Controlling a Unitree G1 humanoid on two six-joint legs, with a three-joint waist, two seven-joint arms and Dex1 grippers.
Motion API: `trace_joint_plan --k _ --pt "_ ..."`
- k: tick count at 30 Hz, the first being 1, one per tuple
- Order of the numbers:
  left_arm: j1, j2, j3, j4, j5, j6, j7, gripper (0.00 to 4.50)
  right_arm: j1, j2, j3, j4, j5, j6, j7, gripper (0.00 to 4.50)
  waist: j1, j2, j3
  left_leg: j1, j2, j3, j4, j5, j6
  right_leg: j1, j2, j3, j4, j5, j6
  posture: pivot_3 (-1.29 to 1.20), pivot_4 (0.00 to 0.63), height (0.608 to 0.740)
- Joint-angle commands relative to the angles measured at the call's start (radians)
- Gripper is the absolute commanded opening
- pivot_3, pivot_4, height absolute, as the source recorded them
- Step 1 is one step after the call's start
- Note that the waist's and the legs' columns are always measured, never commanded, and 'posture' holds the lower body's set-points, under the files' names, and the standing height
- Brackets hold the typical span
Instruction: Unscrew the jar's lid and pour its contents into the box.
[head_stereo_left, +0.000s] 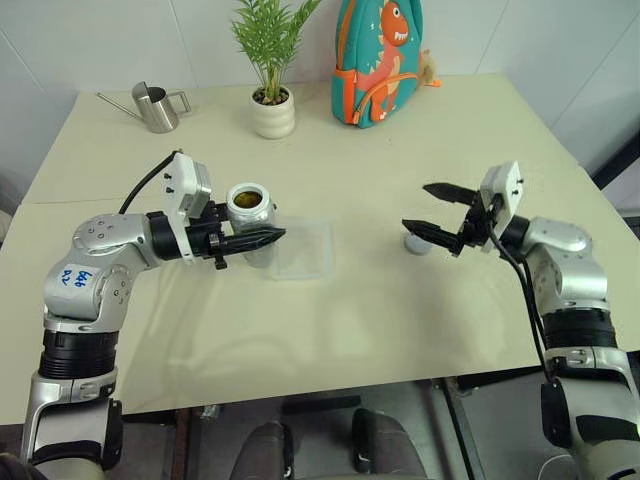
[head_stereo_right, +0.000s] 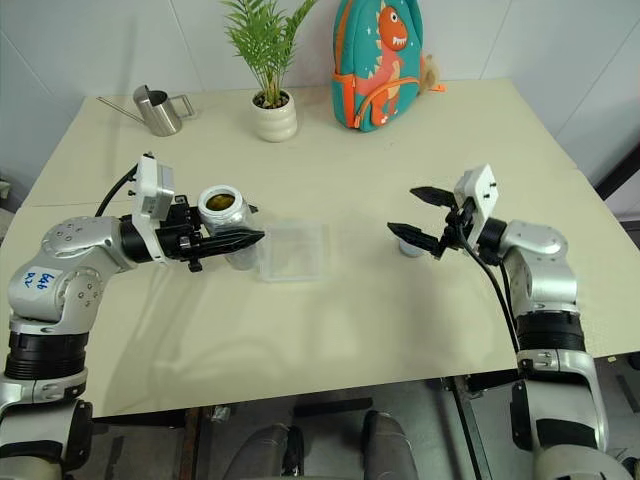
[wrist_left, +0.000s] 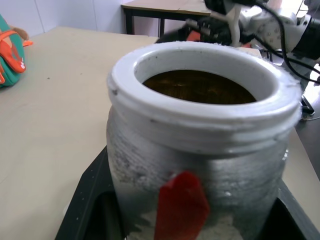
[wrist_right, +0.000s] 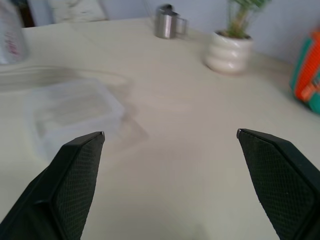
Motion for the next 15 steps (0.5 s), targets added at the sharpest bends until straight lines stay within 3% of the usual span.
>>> trace_joint_plan --k 1,7,15 --pt "-0.012 0.021 0.027 -0.003 -0.013 -0.016 -0.011 1.93 -0.032 -0.018 0.029 -0.122 0.046 0.068 0.051 4.45 0.001 0.000 0.000 0.000 0.000 0.000 0.000 0.000 0.000 0.000 0.000 0.000 0.000 0.000 0.000 0.00 0.150 0.740" --pt "-0.038 0.023 0.019 0.029 0.016 -0.051 -0.005 1.93 -0.049 0.003 0.087 -0.208 0.082 0.135 0.111 4.45 0.006 0.000 0.000 -0.001 0.000 0.001 0.000 0.000 0.000 0.000 0.000 -0.001 -0.001 0.000 0.000 0.00 0.150 0.740" --pt "-0.084 0.041 -0.039 0.086 0.175 -0.111 0.089 1.93 0.014 -0.028 0.106 -0.325 0.119 0.205 0.146 4.45 0.025 0.000 0.000 -0.002 -0.001 0.001 0.000 0.000 0.000 -0.001 0.000 -0.001 -0.001 0.000 0.000 0.00 0.150 0.740"
